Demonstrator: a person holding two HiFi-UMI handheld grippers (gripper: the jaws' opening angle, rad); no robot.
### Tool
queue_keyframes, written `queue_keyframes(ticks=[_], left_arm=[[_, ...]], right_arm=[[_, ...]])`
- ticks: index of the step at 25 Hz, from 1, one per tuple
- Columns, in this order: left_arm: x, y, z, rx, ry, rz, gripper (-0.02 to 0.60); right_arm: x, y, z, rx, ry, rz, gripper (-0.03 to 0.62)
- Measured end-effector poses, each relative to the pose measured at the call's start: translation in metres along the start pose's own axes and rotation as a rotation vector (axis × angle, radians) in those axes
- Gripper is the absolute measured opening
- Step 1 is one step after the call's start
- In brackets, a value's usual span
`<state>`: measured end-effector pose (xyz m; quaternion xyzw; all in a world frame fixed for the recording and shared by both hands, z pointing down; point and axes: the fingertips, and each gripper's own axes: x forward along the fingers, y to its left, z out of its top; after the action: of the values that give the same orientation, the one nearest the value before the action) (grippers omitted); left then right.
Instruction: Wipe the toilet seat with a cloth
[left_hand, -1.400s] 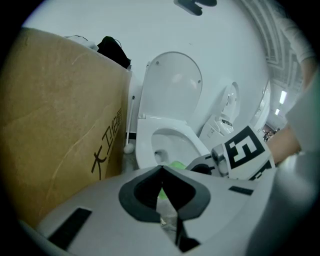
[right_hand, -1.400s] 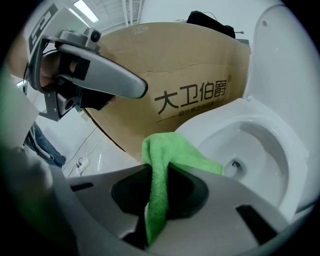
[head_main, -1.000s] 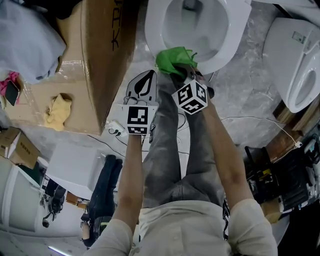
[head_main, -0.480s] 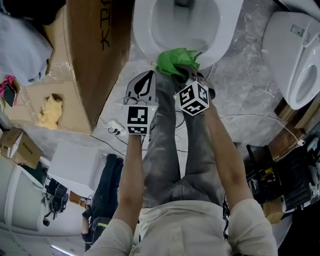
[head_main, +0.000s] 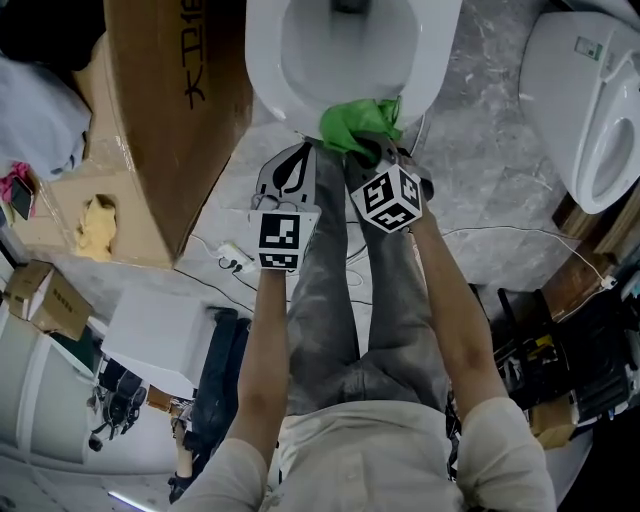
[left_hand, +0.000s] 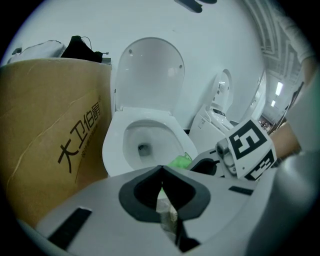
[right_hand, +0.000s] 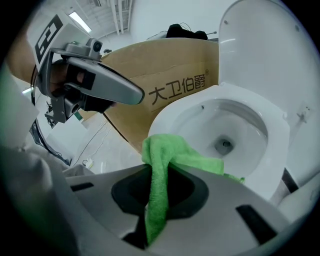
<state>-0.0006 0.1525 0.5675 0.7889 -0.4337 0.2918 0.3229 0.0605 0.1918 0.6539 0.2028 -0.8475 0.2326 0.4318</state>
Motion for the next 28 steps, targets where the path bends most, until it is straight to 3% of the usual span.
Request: queue_keyframes(ticks=[28], left_arm=[[0.034,-0.046,0.033,0.057,0.011,-0.031,0.012]], right_arm=[[-0.040,-0.062,-0.034,0.096,-0.031,-0.071,0.044]])
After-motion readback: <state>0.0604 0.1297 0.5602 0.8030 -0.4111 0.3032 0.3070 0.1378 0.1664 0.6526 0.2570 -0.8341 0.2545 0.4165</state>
